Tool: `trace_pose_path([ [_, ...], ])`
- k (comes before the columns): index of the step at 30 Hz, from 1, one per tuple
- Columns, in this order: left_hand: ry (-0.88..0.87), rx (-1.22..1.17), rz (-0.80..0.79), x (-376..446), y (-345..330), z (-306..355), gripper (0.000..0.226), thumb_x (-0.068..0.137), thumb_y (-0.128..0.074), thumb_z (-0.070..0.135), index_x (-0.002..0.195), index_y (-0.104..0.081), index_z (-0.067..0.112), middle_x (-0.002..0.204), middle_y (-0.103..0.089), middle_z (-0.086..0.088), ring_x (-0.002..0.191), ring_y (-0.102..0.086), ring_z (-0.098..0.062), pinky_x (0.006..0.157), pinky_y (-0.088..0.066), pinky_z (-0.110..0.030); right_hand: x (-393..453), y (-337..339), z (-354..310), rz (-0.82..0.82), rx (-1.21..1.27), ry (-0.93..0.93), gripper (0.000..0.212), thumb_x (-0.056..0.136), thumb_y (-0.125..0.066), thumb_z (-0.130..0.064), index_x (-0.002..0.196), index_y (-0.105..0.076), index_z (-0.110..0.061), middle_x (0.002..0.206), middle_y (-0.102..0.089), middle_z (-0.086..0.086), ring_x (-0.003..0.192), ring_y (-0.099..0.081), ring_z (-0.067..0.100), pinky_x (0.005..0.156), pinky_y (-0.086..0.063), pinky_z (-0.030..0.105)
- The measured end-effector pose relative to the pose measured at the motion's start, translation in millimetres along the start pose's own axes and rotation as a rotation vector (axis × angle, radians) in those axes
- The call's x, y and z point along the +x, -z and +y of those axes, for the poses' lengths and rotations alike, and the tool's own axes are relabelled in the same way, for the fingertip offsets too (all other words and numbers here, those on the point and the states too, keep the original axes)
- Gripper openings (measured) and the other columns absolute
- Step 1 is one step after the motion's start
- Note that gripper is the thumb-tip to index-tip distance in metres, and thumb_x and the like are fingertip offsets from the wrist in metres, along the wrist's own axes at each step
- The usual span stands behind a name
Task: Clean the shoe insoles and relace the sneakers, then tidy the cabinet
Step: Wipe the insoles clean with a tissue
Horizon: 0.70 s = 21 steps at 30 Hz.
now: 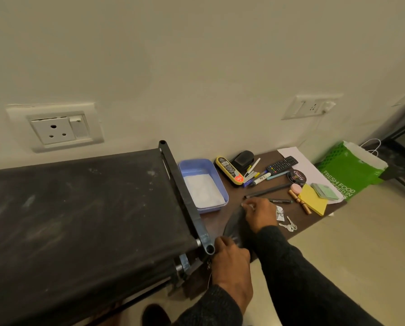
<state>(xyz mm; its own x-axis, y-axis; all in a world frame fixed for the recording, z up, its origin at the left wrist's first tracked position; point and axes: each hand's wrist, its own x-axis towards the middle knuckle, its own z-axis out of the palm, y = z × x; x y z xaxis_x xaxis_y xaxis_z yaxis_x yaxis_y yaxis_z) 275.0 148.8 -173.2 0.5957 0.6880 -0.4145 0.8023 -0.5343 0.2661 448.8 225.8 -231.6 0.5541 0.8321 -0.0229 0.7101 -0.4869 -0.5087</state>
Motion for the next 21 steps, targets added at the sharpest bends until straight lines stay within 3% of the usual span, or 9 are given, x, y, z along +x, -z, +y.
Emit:
trace_pose_path([
  [4, 0.015, 0.027, 0.047, -5, -1, 5, 0.049, 0.088, -0.062, 0.011, 0.136, -0.051, 0.015, 0.145, -0.030, -0.030, 0.129, -0.032, -0.044, 0.100, -0.047, -0.044, -56, 23, 10, -0.257, -0.116, 0.283, 0.015, 0.094, -0.066, -0.016, 0.100, -0.076, -0.024, 0.105, -0.069, -0.009, 0.092, -0.061, 0.002, 0.083, -0.042, 0.010],
  [7, 0.028, 0.034, 0.079, -7, -5, 6, 0.048, 0.088, -0.061, 0.011, 0.135, -0.053, 0.016, 0.142, -0.035, -0.028, 0.126, -0.034, -0.042, 0.096, -0.046, -0.042, -70, 42, 19, -0.388, -0.191, 0.482, 0.014, 0.093, -0.065, -0.016, 0.098, -0.076, -0.024, 0.108, -0.068, -0.008, 0.094, -0.061, 0.002, 0.083, -0.048, 0.012],
  [11, 0.020, 0.044, 0.095, -7, -10, 5, 0.046, 0.088, -0.061, 0.012, 0.133, -0.052, 0.014, 0.144, -0.033, -0.028, 0.127, -0.033, -0.042, 0.098, -0.048, -0.042, -32, 38, 15, -0.175, -0.121, 0.295, 0.014, 0.094, -0.064, -0.010, 0.101, -0.074, -0.017, 0.109, -0.068, 0.000, 0.094, -0.056, 0.007, 0.090, -0.047, 0.024],
  [13, 0.028, 0.052, 0.095, -7, -11, 5, 0.051, 0.084, -0.065, 0.012, 0.134, -0.052, 0.013, 0.144, -0.031, -0.028, 0.126, -0.032, -0.043, 0.098, -0.048, -0.044, -40, 29, 14, -0.098, -0.110, 0.254, 0.014, 0.093, -0.066, -0.011, 0.098, -0.076, -0.020, 0.105, -0.069, -0.001, 0.093, -0.058, 0.008, 0.091, -0.047, 0.024],
  [18, 0.019, -0.007, 0.089, -5, -15, 8, 0.069, 0.080, -0.067, 0.009, 0.144, -0.040, 0.012, 0.146, -0.028, -0.031, 0.129, -0.029, -0.043, 0.102, -0.044, -0.047, -83, 37, 35, -0.355, -0.163, 0.534, 0.017, 0.094, -0.063, -0.016, 0.103, -0.074, -0.027, 0.110, -0.062, -0.013, 0.095, -0.057, -0.003, 0.084, -0.047, 0.011],
  [21, 0.019, -0.032, 0.075, -2, -15, 4, 0.061, 0.084, -0.065, 0.009, 0.141, -0.044, 0.012, 0.150, -0.023, -0.029, 0.131, -0.026, -0.044, 0.105, -0.043, -0.048, -37, 38, 27, -0.298, -0.116, 0.442, 0.018, 0.097, -0.061, -0.018, 0.113, -0.067, -0.018, 0.118, -0.058, -0.006, 0.100, -0.052, -0.002, 0.088, -0.043, 0.014],
])
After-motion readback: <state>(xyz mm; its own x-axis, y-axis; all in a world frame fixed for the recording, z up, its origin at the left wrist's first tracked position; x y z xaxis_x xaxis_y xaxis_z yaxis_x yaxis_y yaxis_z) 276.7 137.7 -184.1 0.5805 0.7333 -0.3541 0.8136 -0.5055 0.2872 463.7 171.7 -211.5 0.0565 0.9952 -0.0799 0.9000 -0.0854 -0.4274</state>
